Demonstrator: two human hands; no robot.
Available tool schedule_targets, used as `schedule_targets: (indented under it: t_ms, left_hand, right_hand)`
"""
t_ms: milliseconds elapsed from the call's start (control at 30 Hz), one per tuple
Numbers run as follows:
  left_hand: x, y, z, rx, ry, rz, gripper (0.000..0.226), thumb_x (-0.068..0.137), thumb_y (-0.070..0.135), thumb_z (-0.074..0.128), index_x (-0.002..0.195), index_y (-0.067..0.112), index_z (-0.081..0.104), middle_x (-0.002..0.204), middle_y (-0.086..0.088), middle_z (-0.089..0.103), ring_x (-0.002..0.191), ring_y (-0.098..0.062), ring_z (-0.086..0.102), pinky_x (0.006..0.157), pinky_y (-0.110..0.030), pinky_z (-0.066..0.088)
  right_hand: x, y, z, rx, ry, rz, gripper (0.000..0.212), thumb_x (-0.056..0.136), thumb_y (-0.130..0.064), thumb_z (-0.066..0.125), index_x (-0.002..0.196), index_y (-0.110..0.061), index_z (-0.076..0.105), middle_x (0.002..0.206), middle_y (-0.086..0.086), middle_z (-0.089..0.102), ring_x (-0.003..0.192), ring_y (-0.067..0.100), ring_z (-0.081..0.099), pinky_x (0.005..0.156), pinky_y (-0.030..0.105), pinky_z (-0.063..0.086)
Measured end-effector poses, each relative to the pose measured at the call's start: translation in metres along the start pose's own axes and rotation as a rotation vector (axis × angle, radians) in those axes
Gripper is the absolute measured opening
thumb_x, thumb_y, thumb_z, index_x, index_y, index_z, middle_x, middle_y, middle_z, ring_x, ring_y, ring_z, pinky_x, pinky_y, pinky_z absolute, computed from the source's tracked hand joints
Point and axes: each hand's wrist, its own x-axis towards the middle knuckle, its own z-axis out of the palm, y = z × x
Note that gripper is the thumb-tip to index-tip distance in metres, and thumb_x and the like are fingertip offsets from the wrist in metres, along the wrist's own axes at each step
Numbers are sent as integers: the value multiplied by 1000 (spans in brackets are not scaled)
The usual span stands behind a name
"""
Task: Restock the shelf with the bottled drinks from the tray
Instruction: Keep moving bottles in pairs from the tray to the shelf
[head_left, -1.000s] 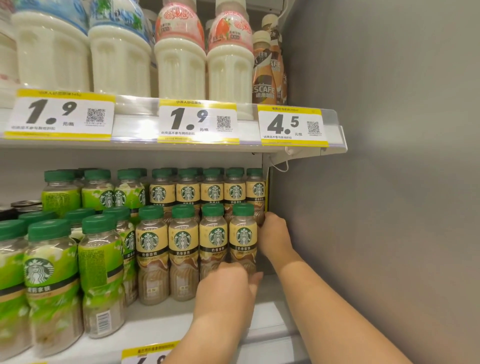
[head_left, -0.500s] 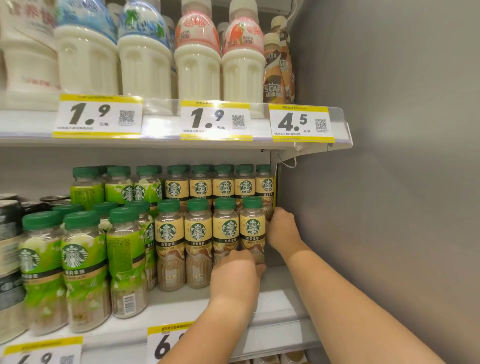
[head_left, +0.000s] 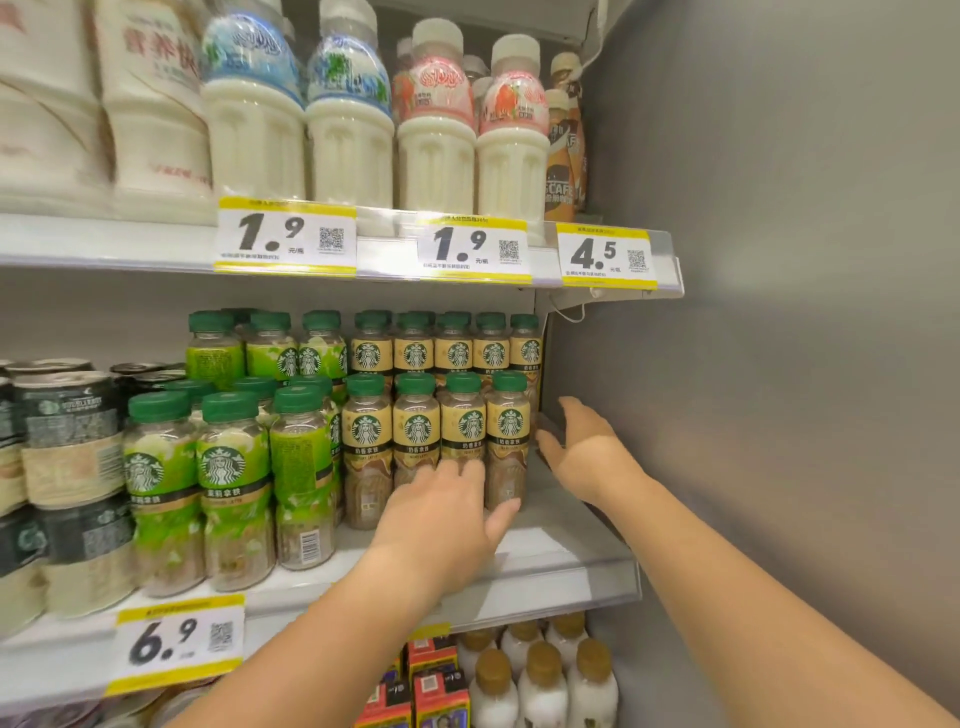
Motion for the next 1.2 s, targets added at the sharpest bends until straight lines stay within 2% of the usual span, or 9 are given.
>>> schedule_targets:
  t_ms: [67,167,267,500,667,800,1000,1100,1200]
  left_hand:
    - [-13,-10,-1,51,-31,57,67,94,67,22,137,19,38,128,-6,51,115,-29,48,89,-41,46]
    - [-38,-23,-3,86,-37,108,81,90,74,14,151,22,23,144,-8,42,130,-30,39,104,-44,39]
    - [-66,-31,-5,138,-5,145,89,85,78,4,155,25,14,160,-10,24,146,-31,21,117,-50,23]
    - [-147,-43,17,228,-8,103,92,84,79,2,157,23,10,165,-13,5,151,-33,1,118,-58,9]
    - [-211,-47,42,202,28,96,88,89,73,17,154,15,27,162,-18,19,148,-39,17,114,-62,19]
    - [-279,-47,84,135,33,151,87,88,71,29,153,14,29,161,-19,21,147,-39,19,113,-63,20]
    - [-382,-50,155,56,-147,112,93,82,75,33,153,14,32,159,-19,27,146,-39,23,114,-61,21]
    - [-424,-50,190,20,-241,85,97,81,78,27,153,13,29,159,-19,27,146,-39,23,115,-58,23]
    - [-463,-48,224,-35,-335,50,100,80,79,19,155,13,23,159,-18,25,146,-37,24,115,-55,25]
  right_hand:
    - [-20,-1,-3,-40,-9,-38,48,97,-35,53,138,-12,41,138,14,50,125,33,49,98,40,41]
    - [-52,-2,-6,-131,21,-96,50,97,-40,49,139,-15,42,142,13,49,128,32,47,101,41,41]
    - [-83,-1,-8,-250,32,-126,62,100,-47,39,150,-11,30,158,13,32,145,29,27,116,41,24]
    - [-180,2,7,-382,58,-204,72,98,-60,23,157,-18,18,166,7,10,152,21,3,122,44,1]
    - [-263,19,39,-470,57,-237,75,96,-61,26,157,-19,16,166,11,6,152,25,-1,121,46,-2]
    - [-331,41,80,-471,-20,-213,76,96,-61,28,158,-20,12,166,9,0,152,24,-7,121,45,-4]
    - [-423,68,147,-454,-142,-175,77,95,-59,34,156,-15,19,165,13,8,152,28,1,121,47,4]
    - [-462,86,179,-437,-196,-150,75,96,-55,41,156,-14,21,165,13,10,152,29,5,120,47,9]
    - [-499,104,209,-410,-263,-116,74,97,-56,37,156,-15,20,164,13,12,151,28,5,122,46,11]
